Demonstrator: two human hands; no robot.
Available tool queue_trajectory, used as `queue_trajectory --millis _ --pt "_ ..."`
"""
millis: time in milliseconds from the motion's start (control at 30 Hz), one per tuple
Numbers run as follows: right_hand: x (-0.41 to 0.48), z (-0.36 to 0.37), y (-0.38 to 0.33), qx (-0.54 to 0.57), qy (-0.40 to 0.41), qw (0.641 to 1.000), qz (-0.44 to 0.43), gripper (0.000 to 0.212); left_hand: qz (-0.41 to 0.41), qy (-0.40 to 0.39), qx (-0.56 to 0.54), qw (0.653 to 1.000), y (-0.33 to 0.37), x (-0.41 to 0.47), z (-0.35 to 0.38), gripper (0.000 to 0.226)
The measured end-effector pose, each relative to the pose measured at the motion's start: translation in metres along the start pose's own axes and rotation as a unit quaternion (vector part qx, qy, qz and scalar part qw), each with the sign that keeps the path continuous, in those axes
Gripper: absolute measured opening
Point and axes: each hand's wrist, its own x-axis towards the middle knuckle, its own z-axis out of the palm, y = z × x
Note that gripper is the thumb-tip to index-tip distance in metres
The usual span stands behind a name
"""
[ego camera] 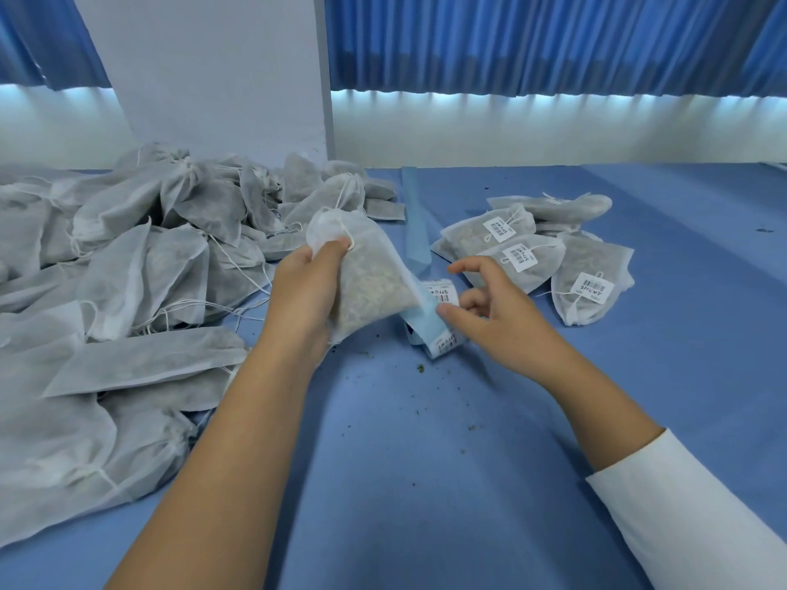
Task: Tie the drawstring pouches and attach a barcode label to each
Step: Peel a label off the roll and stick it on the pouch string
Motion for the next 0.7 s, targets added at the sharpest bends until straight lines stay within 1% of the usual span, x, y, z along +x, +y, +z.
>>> queue_trajectory --millis 100,233,367,467,533,600,633,700 --pt "0.002 0.003 0.004 0.002 0.015 1.0 0.002 0.037 0.006 -0.02 0.011 1.0 0.003 -0.002 -0.001 0.015" --pt "0.006 0.006 0.007 0.027 0.048 0.998 0.017 0.027 0.024 -0.088 0.061 0.994 0.002 -0.006 0.001 0.015" --pt "0.005 0.006 0.004 0.061 0.044 0.996 0.041 0.023 0.05 -0.17 0.125 0.976 -0.005 -0.011 0.009 0.018" --pt "0.004 0.007 0.0 0.093 0.035 0.994 0.048 0.021 0.049 -0.199 0.169 0.964 -0.012 -0.011 0.015 0.019" --pt "0.003 0.004 -0.002 0.119 0.04 0.991 0.048 0.024 0.042 -0.211 0.175 0.961 -0.016 -0.009 0.016 0.017" --pt "0.0 -0.004 -0.001 0.089 0.062 0.994 0.016 0.03 0.03 -0.217 0.165 0.962 -0.016 -0.008 0.015 0.016" --pt "-0.002 -0.009 -0.001 0.048 0.071 0.996 -0.014 0.031 0.024 -0.218 0.157 0.963 -0.016 -0.007 0.015 0.015" --pt "-0.005 -0.018 -0.003 -0.034 0.06 0.995 -0.073 0.03 0.014 -0.217 0.143 0.966 -0.016 -0.006 0.016 0.014"
